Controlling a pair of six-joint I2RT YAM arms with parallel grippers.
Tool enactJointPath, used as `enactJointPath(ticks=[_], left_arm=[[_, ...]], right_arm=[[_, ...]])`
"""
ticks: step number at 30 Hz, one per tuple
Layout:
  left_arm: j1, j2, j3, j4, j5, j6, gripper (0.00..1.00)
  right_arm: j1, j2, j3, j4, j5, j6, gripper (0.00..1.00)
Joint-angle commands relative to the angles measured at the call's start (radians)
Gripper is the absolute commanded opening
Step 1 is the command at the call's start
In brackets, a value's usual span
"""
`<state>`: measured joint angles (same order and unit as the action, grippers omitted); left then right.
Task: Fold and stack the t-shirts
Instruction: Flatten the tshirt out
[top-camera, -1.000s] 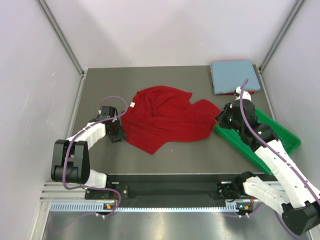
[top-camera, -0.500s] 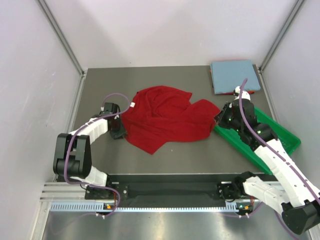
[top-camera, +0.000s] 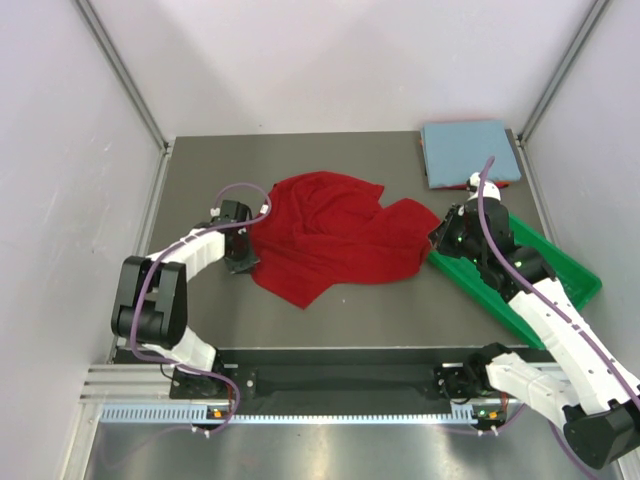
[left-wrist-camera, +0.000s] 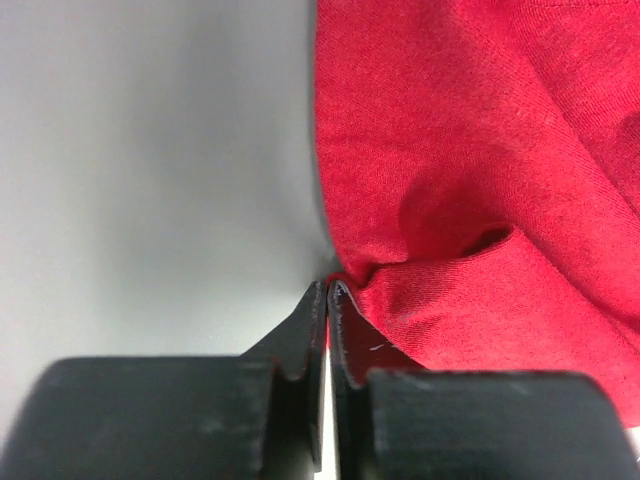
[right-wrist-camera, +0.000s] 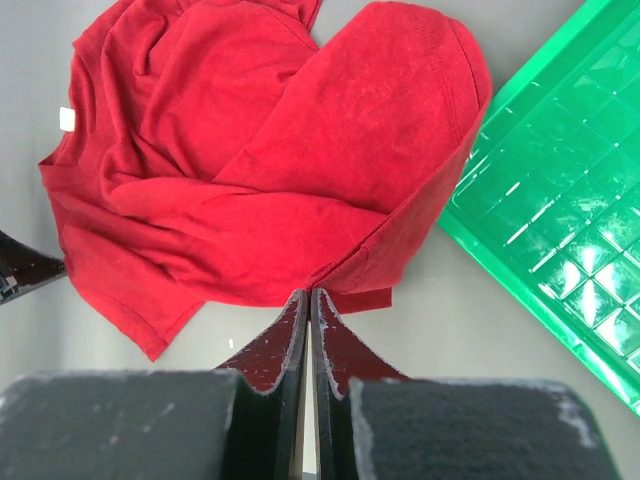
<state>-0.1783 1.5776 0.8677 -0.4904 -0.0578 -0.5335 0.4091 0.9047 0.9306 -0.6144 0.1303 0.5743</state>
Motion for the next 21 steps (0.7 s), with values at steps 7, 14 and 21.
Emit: enactJointPath(ticks=[7, 14, 21], left_arm=[[-0.012, 0.026, 0.032, -0.125, -0.092, -0.025, 0.00], [-0.012, -0.162, 0.327, -0.341, -0.200, -0.029, 0.00], [-0.012, -0.286, 0.741, -0.430, -0.189, -0.033, 0.00]], right_arm=[[-0.003, -0.006, 0.027, 0.027, -0.006, -0.011, 0.00], [-0.004, 0.033, 0.102, -0.013, 0.026, -0.031, 0.00], [-0.004, 0.118, 0.438, -0.108, 0.052, -0.053, 0.00]])
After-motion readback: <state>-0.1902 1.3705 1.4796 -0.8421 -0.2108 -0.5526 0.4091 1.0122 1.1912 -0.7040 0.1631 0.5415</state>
